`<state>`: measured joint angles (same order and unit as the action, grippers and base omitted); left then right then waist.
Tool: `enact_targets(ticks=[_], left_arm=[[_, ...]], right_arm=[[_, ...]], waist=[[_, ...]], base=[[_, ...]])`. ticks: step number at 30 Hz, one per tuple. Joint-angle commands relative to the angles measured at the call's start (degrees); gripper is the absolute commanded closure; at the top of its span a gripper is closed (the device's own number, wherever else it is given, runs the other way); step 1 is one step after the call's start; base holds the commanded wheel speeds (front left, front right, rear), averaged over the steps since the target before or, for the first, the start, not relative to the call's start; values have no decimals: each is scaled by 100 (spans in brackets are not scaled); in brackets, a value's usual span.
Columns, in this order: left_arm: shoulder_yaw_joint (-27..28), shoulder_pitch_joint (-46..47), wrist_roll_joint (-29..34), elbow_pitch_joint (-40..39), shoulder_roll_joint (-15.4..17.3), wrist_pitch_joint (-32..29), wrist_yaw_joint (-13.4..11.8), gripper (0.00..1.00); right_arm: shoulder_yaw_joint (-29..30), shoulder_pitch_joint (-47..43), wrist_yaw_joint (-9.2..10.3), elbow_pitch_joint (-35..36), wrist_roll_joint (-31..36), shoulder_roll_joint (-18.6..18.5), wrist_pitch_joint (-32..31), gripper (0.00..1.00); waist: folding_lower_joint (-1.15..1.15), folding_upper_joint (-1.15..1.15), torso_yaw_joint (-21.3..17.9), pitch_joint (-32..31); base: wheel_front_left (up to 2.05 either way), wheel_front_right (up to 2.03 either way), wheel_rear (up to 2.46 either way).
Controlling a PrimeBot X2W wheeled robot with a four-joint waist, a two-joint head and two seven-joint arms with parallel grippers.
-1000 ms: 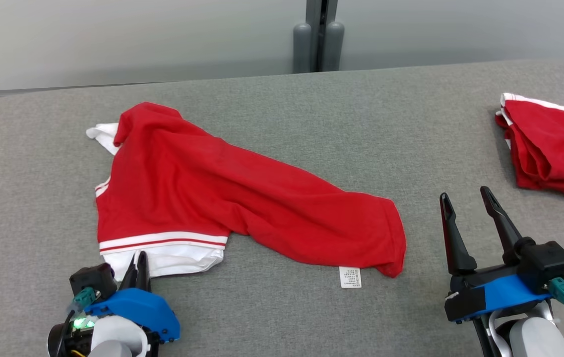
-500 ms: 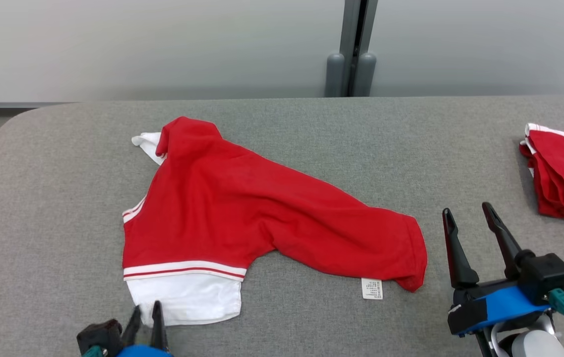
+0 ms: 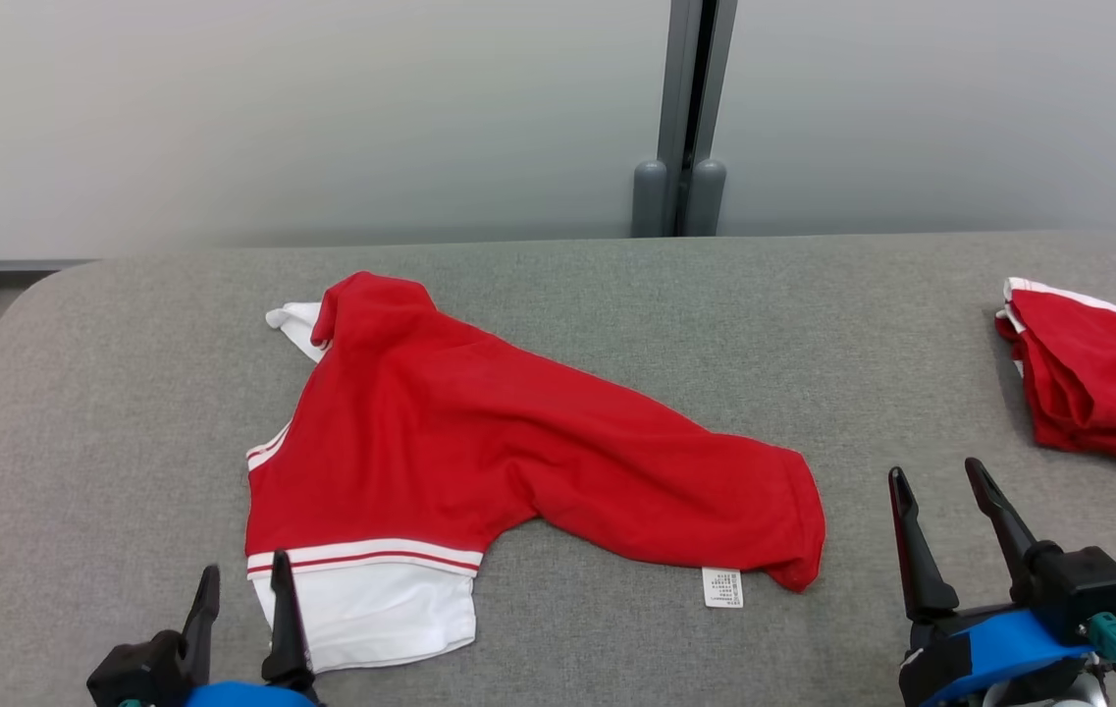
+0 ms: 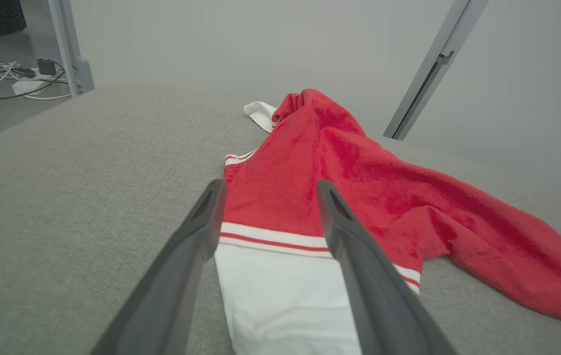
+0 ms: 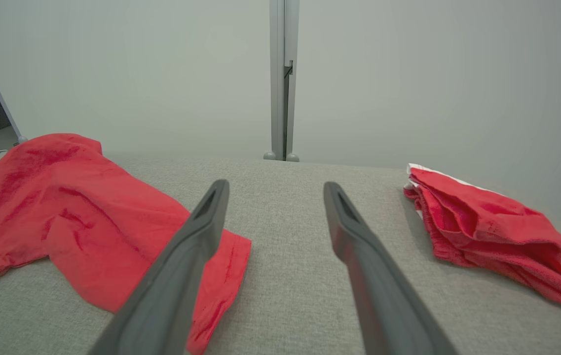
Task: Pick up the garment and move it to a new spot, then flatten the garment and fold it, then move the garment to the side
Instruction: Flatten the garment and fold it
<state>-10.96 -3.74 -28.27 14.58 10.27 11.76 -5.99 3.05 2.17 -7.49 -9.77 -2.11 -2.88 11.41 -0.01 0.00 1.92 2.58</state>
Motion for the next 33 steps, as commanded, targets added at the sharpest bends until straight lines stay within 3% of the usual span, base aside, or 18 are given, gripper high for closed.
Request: enact_targets(ticks=[1, 11, 33], left_arm=[[-34, 119, 57, -125, 14, 76, 66, 0], [-264, 109, 125, -164, -138, 241, 283, 0], [-320, 128, 126, -28, -107, 299, 243, 0]], right_arm=[[-4, -91, -1, -24, -28, -2, 27, 0], [-309, -152, -1, -290, -202, -2, 145, 0], [-458, 82, -1, -752, -260, -2, 334, 0]], waist=[[1, 0, -39, -78], [1, 0, -109, -311], [1, 0, -34, -309]], base=[[0, 0, 0], [0, 0, 0], [0, 0, 0]])
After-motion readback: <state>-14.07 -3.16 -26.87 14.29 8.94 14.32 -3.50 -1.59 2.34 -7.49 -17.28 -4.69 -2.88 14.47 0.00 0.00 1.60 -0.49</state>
